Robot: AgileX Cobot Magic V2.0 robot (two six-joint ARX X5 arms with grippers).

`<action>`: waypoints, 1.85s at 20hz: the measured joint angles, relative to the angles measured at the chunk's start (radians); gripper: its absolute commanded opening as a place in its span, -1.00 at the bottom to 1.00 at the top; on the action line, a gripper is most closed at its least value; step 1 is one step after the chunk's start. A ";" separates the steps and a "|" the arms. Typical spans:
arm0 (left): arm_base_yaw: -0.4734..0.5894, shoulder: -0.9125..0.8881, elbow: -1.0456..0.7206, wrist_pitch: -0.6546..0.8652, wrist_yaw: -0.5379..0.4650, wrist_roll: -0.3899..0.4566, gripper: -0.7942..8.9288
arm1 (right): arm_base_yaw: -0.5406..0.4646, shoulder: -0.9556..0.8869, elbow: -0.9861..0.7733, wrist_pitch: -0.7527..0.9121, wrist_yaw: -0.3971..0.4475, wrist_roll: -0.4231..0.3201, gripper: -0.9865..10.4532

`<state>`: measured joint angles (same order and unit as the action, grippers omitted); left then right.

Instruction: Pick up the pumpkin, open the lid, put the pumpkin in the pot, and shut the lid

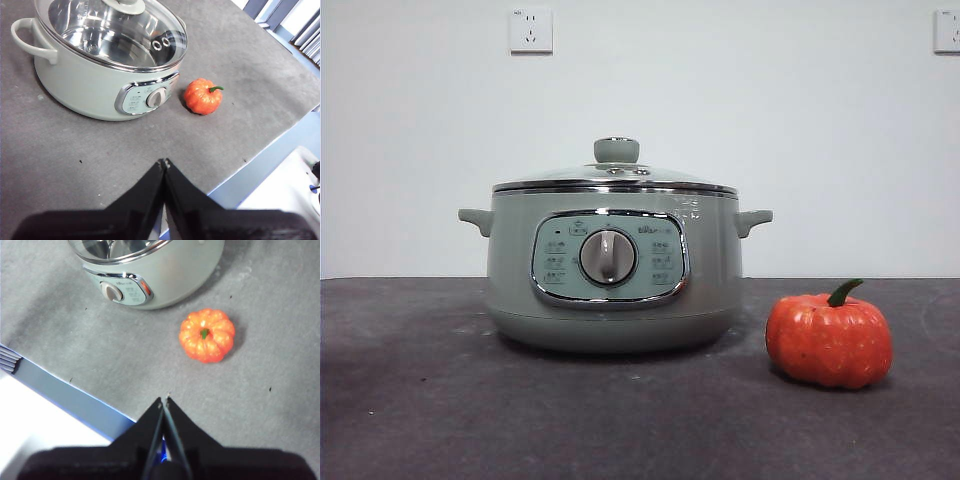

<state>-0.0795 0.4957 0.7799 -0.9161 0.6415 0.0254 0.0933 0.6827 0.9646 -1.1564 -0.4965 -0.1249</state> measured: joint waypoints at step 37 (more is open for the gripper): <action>0.000 0.004 0.000 0.010 0.002 0.013 0.65 | 0.365 0.853 0.001 0.549 0.400 0.024 0.40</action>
<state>-0.0795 0.4999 0.7799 -0.9058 0.6430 0.0380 0.4583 1.5356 0.9653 -0.6071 -0.0967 -0.1013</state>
